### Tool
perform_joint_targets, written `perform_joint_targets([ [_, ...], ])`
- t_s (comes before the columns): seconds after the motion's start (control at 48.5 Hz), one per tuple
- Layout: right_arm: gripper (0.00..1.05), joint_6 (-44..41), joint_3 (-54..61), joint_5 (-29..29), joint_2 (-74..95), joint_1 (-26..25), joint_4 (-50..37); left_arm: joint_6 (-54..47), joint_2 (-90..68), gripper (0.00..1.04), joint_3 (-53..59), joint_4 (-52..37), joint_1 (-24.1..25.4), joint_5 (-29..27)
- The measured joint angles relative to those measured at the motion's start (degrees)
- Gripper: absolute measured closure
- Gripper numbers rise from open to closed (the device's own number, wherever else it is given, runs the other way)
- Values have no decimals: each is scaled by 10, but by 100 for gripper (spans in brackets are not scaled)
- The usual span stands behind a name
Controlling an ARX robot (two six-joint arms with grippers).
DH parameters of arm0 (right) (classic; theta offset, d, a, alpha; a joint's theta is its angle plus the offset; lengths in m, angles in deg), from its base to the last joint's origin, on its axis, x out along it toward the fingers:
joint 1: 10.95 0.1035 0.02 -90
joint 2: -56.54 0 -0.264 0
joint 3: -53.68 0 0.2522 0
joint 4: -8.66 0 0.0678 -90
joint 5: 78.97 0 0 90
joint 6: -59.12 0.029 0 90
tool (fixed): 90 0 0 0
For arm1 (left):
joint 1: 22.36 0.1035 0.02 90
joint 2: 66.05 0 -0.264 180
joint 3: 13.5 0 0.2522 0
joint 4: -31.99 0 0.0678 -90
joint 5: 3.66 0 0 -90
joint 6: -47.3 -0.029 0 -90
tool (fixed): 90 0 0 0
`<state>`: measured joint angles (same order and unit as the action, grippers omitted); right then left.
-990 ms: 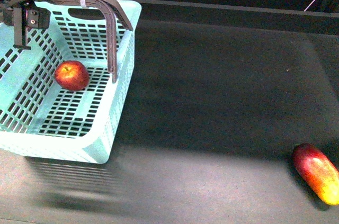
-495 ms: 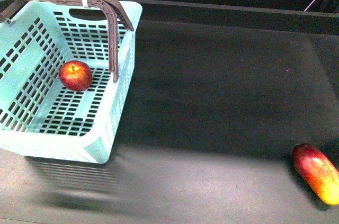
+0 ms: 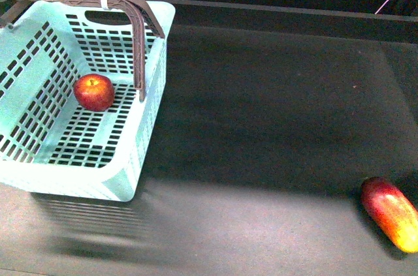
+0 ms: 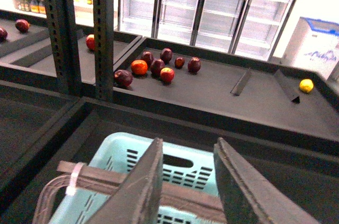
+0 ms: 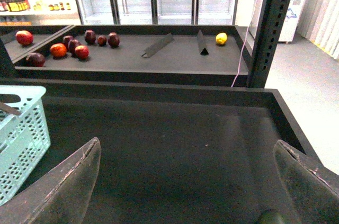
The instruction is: Pick apple with right arm and hold basket with left
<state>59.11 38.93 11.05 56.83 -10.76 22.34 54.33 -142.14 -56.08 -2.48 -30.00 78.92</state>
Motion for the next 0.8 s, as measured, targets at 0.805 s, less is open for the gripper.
perform_joint_targets([
  [0.805,9,0,0,0,0,0,0,-64,309,101,250,74,74,75],
])
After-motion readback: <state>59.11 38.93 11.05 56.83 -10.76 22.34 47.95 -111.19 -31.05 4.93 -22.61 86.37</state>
